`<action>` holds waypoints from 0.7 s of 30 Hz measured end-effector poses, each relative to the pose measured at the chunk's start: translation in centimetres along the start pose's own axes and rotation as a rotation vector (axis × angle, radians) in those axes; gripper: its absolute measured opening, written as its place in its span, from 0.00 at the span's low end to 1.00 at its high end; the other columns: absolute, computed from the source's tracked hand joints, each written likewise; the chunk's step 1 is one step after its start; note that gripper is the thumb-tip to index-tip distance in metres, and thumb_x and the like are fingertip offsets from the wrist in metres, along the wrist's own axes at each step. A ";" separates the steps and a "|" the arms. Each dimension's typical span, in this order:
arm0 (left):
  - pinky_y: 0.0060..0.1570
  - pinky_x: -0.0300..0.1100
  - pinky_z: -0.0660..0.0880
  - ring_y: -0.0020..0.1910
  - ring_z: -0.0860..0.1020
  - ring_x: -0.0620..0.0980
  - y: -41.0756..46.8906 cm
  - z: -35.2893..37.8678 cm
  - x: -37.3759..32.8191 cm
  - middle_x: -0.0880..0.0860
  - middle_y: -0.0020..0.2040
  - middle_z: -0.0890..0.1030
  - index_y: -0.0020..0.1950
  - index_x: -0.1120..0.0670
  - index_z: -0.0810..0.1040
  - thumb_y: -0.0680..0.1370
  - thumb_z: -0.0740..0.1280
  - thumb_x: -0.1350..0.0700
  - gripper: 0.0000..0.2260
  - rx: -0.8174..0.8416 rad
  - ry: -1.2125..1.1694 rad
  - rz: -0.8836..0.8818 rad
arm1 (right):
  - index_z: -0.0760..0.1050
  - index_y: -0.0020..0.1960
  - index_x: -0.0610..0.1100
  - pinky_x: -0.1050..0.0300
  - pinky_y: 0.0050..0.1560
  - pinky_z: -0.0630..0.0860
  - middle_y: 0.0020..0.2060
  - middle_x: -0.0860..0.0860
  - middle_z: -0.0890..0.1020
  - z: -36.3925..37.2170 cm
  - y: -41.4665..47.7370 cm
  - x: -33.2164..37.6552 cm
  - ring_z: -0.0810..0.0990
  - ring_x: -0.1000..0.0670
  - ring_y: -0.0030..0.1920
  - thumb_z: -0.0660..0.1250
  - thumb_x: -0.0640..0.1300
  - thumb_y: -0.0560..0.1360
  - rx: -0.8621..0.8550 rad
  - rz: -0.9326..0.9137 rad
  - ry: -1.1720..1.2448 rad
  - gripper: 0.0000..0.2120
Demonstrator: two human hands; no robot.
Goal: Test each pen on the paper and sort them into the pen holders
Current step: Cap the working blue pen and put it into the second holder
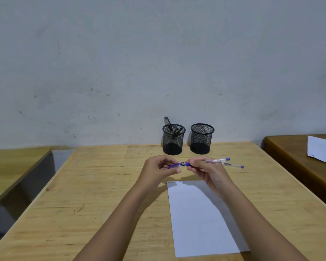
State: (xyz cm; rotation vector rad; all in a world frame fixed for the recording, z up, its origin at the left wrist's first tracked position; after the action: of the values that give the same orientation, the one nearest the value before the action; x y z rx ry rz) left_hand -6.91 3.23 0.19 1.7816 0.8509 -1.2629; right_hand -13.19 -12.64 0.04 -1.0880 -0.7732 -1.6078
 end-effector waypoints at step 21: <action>0.43 0.33 0.76 0.38 0.79 0.42 0.5 1.4 -1.6 0.52 0.36 0.82 0.44 0.56 0.84 0.71 0.73 0.61 0.03 -0.058 -0.085 0.040 | 0.84 0.36 0.42 0.65 0.41 0.79 0.33 0.45 0.85 -0.6 -0.2 0.3 0.84 0.51 0.35 0.76 0.40 0.55 0.102 -0.112 -0.001 0.10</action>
State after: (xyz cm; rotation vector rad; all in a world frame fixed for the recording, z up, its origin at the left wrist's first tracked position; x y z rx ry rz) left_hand -7.54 1.59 1.50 1.6789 0.7926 -1.2663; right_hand -13.59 -13.27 0.09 -0.9875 -0.9208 -1.6426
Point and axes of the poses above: each hand's wrist, its own y-axis towards the middle knuckle, its own z-axis out of the palm, x = y × z, the point moved 4 cm from there along y, towards the middle knuckle
